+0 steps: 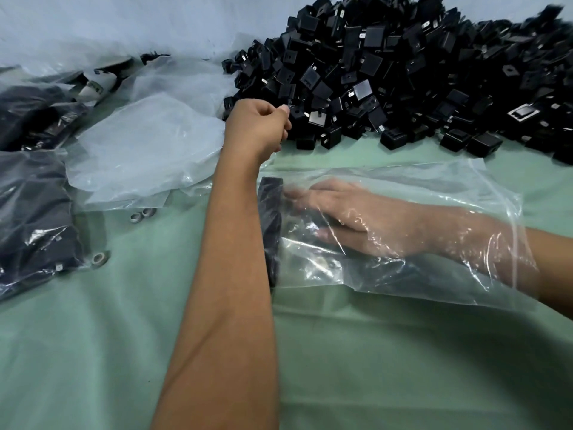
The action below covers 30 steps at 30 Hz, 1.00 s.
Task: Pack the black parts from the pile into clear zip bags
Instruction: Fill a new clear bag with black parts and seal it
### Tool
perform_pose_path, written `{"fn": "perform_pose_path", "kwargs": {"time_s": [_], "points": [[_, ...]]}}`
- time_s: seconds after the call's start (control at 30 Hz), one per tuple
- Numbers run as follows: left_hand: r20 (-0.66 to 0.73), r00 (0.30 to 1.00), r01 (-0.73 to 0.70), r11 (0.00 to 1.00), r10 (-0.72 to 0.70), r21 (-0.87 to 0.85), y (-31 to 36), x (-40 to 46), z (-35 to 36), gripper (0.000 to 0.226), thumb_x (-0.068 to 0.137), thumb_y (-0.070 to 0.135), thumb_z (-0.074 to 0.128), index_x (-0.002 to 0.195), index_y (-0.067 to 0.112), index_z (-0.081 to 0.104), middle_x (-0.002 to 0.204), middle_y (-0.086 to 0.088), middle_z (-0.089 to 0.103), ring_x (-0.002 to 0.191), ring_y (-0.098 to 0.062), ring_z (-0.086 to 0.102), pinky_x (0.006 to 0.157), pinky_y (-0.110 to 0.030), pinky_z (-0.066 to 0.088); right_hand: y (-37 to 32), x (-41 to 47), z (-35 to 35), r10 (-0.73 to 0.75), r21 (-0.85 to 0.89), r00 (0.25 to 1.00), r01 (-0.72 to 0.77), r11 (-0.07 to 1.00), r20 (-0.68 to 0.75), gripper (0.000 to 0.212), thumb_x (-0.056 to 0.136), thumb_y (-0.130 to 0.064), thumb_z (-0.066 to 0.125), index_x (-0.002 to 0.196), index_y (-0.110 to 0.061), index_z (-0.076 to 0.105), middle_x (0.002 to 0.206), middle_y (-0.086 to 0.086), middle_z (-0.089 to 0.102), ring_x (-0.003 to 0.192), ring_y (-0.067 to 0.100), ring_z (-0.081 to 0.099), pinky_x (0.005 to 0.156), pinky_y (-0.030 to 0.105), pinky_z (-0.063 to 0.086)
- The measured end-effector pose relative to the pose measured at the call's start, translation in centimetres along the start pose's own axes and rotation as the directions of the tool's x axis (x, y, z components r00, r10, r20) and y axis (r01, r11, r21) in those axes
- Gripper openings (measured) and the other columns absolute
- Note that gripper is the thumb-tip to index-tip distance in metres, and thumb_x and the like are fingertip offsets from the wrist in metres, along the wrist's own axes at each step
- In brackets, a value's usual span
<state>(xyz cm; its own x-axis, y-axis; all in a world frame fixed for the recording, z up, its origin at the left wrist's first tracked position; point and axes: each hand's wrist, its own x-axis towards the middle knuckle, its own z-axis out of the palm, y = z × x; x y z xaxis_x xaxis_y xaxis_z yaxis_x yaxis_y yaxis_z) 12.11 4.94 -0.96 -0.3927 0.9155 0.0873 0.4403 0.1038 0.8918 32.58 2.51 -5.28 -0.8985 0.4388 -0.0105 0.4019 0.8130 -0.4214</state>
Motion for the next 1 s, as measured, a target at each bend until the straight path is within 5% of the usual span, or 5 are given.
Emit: {"fn": "perform_pose_path", "kwargs": {"time_s": [0.33,0.53,0.77,0.9,1.0], "points": [[-0.011,0.996,0.087,0.996,-0.087,0.007,-1.4,0.2,-0.5,0.034,0.104,0.031,0.056,0.077,0.015,0.069,0.070,0.003,0.066,0.051,-0.009,0.053,0.043,-0.015,0.038,1.0,0.7,1.5,-0.159,-0.220,0.984,0.139,0.966,-0.079,0.040,0.107,-0.034,0.049,0.140,-0.017,0.063,0.143,0.008,0.060,0.132,0.011,0.038,0.115,0.008,0.007],[0.049,0.994,0.109,0.979,-0.102,-0.173,0.1,-0.3,2.0,0.039,0.105,0.031,0.055,0.075,0.011,0.068,0.062,0.003,0.060,0.045,-0.008,0.046,0.040,-0.016,0.031,1.5,0.6,0.7,-0.154,-0.039,0.988,0.153,0.987,-0.028,0.042,0.109,-0.034,0.043,0.150,-0.027,0.053,0.162,-0.004,0.041,0.148,0.013,0.034,0.124,0.045,0.027],[0.066,0.996,0.053,0.997,-0.057,0.062,-0.6,-1.0,5.9,0.045,0.102,0.036,0.054,0.064,0.015,0.068,0.056,0.006,0.061,0.054,-0.015,0.053,0.066,-0.029,0.048,2.9,-1.2,-0.1,-0.163,-0.147,0.986,0.156,0.977,-0.035,0.045,0.111,-0.030,0.041,0.156,-0.028,0.040,0.167,-0.006,0.029,0.154,0.006,0.022,0.129,0.025,0.009],[0.030,0.999,0.037,0.991,-0.041,0.126,-0.8,-1.0,5.9,0.044,0.101,0.039,0.054,0.077,0.009,0.074,0.069,-0.003,0.070,0.065,-0.019,0.061,0.072,-0.033,0.051,5.1,-5.8,-1.1,-0.063,-0.118,0.990,0.047,0.992,-0.129,0.043,0.104,-0.016,0.056,0.147,-0.018,0.056,0.161,0.006,0.044,0.148,0.022,0.042,0.119,0.053,0.040],[0.002,0.999,0.036,0.980,-0.038,0.193,-1.0,-0.9,5.9,0.045,0.101,0.041,0.054,0.090,0.003,0.075,0.088,-0.013,0.075,0.084,-0.028,0.068,0.080,-0.037,0.054,6.6,-11.3,-2.1,0.017,-0.008,0.944,-0.021,1.000,-0.329,0.036,0.092,-0.015,0.075,0.126,-0.024,0.071,0.132,-0.008,0.070,0.121,0.008,0.066,0.097,0.035,0.059]]}}
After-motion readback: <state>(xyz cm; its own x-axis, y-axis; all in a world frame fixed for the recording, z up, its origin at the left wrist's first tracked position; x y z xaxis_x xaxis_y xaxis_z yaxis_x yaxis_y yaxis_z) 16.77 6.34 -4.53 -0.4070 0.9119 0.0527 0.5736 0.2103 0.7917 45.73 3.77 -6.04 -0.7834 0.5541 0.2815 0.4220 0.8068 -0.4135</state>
